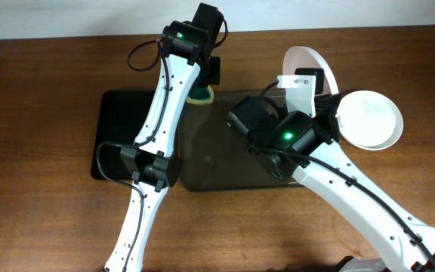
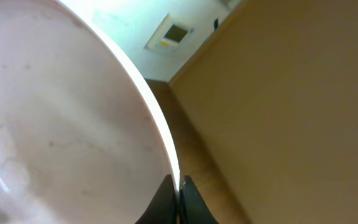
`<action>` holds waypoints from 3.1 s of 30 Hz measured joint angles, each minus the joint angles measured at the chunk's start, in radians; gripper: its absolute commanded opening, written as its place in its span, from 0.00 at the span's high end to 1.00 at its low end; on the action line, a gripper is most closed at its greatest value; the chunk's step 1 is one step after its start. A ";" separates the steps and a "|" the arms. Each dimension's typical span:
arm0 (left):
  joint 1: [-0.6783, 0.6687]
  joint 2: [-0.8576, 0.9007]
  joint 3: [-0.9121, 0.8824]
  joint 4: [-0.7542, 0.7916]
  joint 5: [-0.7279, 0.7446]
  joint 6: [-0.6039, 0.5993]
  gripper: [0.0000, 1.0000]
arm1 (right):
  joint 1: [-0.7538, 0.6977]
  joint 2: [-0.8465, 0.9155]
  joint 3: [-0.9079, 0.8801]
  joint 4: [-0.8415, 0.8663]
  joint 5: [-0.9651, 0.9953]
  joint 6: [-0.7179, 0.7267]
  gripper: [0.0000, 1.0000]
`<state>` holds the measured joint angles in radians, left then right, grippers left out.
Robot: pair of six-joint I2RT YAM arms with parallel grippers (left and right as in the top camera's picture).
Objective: Clean dirty plates on tray and stack at the side
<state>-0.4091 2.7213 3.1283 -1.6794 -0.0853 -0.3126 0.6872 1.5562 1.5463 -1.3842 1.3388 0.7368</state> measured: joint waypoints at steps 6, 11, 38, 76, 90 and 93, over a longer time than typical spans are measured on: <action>0.000 0.000 0.000 0.001 0.000 0.000 1.00 | -0.461 -0.001 -0.007 0.242 -0.857 -0.276 0.96; 0.000 0.000 0.000 0.000 0.000 0.000 1.00 | -0.901 -0.001 -0.009 0.332 -1.327 -0.430 0.96; 0.374 -0.676 -1.000 0.223 -0.053 0.200 1.00 | -0.877 0.328 0.387 0.042 -1.468 -0.513 0.01; 0.301 -0.945 -1.056 0.430 0.000 0.264 0.00 | -0.713 -1.293 -1.158 1.199 -1.426 -0.596 0.01; 0.301 -0.945 -1.056 0.426 0.000 0.264 0.01 | -0.670 -1.544 -1.535 1.315 -1.388 -0.601 0.01; 0.301 -0.945 -1.056 0.426 0.000 0.264 0.01 | -0.670 -1.545 -1.535 1.315 -1.388 -0.602 0.01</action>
<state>-0.1081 1.7767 2.0720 -1.2530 -0.0849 -0.0490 0.0170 0.0116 0.0109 -0.0692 -0.0490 0.1345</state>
